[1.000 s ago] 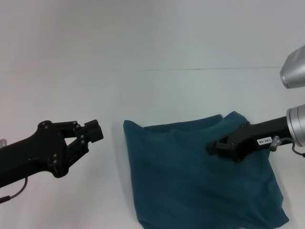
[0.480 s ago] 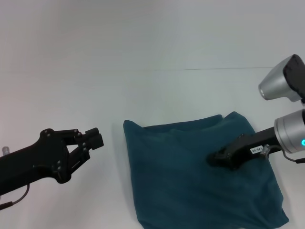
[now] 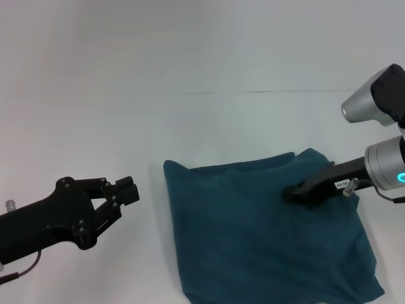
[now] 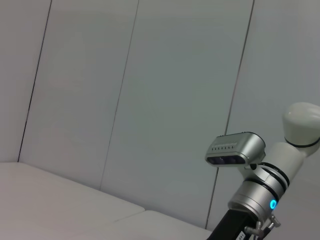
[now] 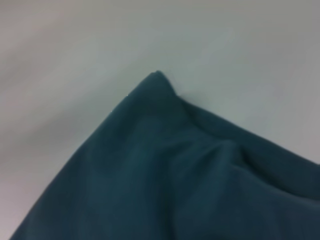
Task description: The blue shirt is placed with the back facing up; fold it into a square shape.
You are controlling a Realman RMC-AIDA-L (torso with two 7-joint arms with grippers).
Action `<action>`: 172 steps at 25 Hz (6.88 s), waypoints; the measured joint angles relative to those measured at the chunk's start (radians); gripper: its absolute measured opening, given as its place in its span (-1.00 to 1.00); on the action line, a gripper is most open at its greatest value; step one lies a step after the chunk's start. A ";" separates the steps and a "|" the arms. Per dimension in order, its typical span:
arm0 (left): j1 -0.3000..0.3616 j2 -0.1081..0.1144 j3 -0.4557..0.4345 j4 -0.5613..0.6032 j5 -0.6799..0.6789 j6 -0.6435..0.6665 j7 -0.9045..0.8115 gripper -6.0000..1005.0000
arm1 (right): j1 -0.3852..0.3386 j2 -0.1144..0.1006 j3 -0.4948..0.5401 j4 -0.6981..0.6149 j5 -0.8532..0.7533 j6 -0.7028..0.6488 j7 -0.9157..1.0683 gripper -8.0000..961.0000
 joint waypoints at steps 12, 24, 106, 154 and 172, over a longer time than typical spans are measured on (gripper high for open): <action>-0.007 0.003 -0.001 0.010 0.005 -0.010 0.002 -0.75 | 0.034 0.011 0.005 0.023 0.004 0.013 0.014 -0.92; -0.009 0.003 -0.002 0.011 0.020 -0.025 0.004 -0.75 | 0.008 0.016 -0.039 -0.072 0.109 -0.168 0.004 -0.92; -0.021 0.000 0.009 -0.024 0.052 -0.049 0.027 -0.75 | -0.016 0.011 -0.135 -0.095 -0.016 -0.021 0.185 -0.85; -0.019 0.000 0.014 -0.026 0.057 -0.050 0.045 -0.75 | -0.036 0.015 -0.265 -0.227 -0.127 -0.009 0.338 0.27; -0.015 0.000 0.009 -0.026 0.064 -0.051 0.054 -0.74 | 0.084 0.015 -0.307 -0.066 -0.068 0.067 0.303 0.24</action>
